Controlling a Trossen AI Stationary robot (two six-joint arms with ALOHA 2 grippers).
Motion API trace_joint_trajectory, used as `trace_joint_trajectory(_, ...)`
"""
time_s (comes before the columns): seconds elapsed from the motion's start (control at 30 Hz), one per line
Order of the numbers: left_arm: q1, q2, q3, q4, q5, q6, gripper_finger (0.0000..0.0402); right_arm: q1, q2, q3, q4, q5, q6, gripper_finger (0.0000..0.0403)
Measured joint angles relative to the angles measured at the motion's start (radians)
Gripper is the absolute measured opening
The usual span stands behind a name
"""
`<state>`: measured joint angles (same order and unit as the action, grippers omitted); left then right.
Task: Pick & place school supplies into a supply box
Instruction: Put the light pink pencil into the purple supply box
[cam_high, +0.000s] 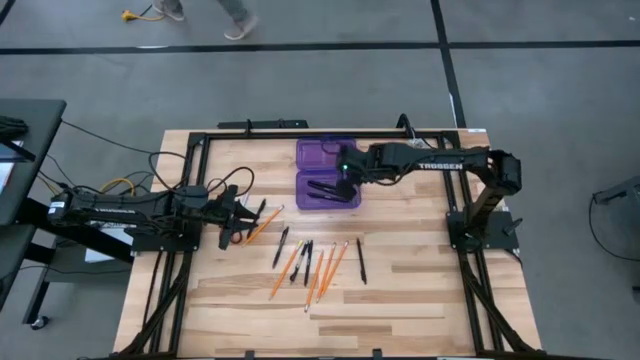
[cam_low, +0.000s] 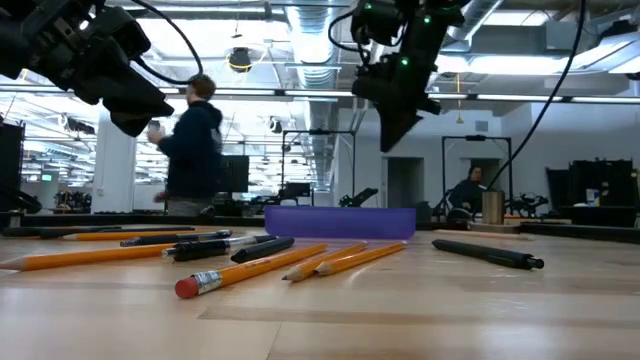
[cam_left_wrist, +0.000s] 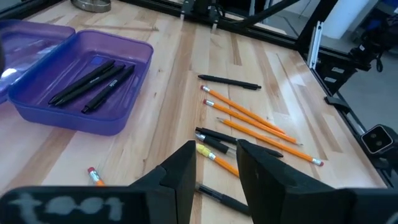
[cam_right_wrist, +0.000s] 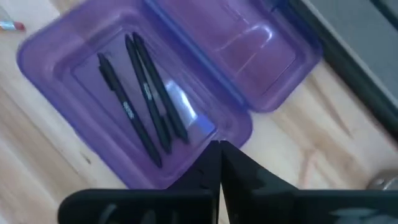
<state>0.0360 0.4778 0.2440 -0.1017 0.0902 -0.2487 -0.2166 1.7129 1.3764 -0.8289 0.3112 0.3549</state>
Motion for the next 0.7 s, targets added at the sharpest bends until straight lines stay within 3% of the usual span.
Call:
trace_joint_trajectory(0.33,0.000,0.000,0.000,-0.016,-0.010,-0.010,0.0105,-0.013,0.010,0.014,-0.056,0.001,-0.051,0.0000)
trace_joint_trajectory(0.7,0.000,0.000,0.000,-0.016,-0.012,0.023,0.0105,-0.133,0.010,-0.035,-0.433,0.003,-0.074,0.0000)
